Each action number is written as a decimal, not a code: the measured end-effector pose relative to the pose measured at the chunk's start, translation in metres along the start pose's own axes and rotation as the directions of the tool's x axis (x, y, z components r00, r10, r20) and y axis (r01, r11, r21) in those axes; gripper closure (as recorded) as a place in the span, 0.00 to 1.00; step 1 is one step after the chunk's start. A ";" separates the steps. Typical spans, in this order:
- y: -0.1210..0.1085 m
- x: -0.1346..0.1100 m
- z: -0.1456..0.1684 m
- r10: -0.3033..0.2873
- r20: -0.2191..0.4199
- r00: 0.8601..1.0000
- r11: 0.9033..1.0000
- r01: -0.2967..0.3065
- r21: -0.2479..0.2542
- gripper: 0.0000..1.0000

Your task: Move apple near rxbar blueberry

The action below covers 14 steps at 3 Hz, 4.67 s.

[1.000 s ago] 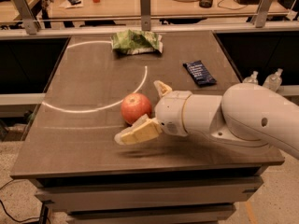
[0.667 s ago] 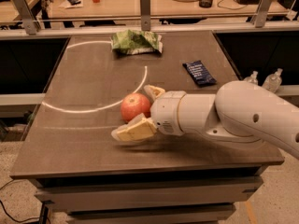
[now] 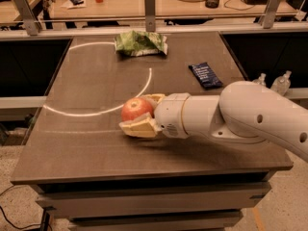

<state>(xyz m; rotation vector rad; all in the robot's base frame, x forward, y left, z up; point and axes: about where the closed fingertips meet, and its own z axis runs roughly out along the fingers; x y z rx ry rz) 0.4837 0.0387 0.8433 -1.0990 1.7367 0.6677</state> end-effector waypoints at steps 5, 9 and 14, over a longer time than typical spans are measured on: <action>-0.064 0.033 -0.155 0.097 -0.058 0.994 0.817 -0.046 0.575 1.00; -0.132 0.040 -0.211 0.068 -0.080 0.995 0.597 0.024 0.802 1.00; -0.195 0.055 -0.171 0.148 -0.067 0.987 0.585 -0.033 0.810 0.81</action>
Offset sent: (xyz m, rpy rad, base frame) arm 0.0032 -0.0815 0.0472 -0.0039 -0.1701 -0.2819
